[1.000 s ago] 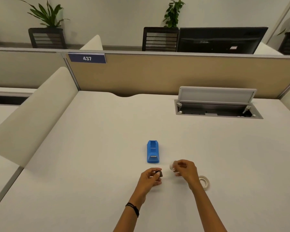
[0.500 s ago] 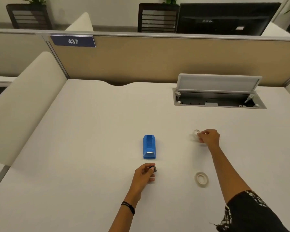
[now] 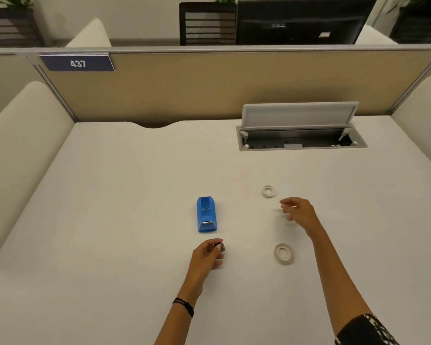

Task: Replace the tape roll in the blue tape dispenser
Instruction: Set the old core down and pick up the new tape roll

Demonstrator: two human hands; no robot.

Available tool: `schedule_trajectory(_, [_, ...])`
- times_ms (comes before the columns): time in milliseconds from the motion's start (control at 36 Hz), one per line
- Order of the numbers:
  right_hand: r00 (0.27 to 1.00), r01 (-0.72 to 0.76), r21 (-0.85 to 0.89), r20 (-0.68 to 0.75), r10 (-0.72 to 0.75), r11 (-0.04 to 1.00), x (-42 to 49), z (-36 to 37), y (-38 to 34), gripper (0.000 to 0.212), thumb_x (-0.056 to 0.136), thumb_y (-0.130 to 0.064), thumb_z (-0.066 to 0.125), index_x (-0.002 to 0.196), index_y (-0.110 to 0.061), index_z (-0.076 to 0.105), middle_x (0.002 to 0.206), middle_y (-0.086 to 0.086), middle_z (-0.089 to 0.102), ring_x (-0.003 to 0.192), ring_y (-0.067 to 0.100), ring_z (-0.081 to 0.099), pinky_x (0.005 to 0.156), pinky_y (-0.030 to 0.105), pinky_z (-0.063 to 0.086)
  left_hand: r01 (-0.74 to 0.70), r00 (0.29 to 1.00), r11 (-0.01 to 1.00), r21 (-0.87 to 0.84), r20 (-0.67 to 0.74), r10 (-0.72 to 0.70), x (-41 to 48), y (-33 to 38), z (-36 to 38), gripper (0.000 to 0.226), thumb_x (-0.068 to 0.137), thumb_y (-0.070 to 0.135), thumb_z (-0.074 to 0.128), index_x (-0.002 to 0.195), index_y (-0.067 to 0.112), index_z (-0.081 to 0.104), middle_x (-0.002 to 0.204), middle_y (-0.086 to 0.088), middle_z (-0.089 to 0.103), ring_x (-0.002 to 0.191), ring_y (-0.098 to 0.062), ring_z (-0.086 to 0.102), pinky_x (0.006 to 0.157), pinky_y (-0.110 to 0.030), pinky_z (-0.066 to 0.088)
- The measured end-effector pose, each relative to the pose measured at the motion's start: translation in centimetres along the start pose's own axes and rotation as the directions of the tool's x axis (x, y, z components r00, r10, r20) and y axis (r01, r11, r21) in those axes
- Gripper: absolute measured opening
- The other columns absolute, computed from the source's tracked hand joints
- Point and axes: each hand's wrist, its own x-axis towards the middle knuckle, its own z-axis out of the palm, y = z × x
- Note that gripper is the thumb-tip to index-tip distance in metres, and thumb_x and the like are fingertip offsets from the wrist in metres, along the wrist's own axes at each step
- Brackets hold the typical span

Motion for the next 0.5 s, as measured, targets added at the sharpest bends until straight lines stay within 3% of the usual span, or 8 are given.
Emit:
schedule_trajectory(139, [1.000,0.008,-0.055,-0.017,-0.009,0.998,-4.0,-0.5,2.8,0.011,0.085,-0.008,0.059,0.091,-0.011,0.067,0.094,0.007,0.067,0.084,0.021,0.061,0.076,0.034,0.050,-0.021,1.000,0.999,0.032,0.022,0.020,-0.6,0.4,0.6,0.019,0.092,0.022,0.050,0.107,0.021,0.061,0.092,0.006,0.065,0.081,-0.012,0.063,0.061,-0.013,0.053])
schedule_trajectory(306, [0.998,0.021,-0.039,-0.059,-0.023,0.999,-8.2,0.5,4.9,0.018,0.081,-0.016,0.066,0.098,-0.012,0.064,0.098,0.008,0.064,0.083,0.015,0.058,0.069,0.013,0.039,-0.045,0.998,0.997,0.058,0.041,0.043,-1.6,0.8,0.8,0.013,0.092,0.023,0.051,0.099,0.028,0.060,0.092,0.007,0.063,0.083,-0.012,0.064,0.065,-0.015,0.053])
schedule_trajectory(389, [0.997,0.059,-0.083,-0.035,-0.062,0.995,-9.5,1.3,5.8,0.034,0.076,-0.017,0.072,0.107,-0.014,0.059,0.102,0.009,0.055,0.091,0.021,0.055,0.079,0.023,0.041,-0.062,0.997,0.996,0.069,0.054,0.058,-2.0,0.9,1.0,0.014,0.092,0.023,0.050,0.100,0.027,0.060,0.092,0.007,0.063,0.084,-0.012,0.064,0.065,-0.015,0.053])
schedule_trajectory(500, [0.992,0.118,-0.305,-0.008,-0.126,0.945,-10.6,2.6,6.0,0.057,0.070,-0.031,0.076,0.120,-0.021,0.050,0.113,0.003,0.047,0.106,0.021,0.045,0.088,0.034,0.043,-0.088,0.994,0.994,0.069,0.067,0.083,-2.8,1.1,1.0,0.014,0.093,0.021,0.049,0.101,0.026,0.059,0.094,0.006,0.063,0.084,-0.012,0.064,0.064,-0.015,0.052])
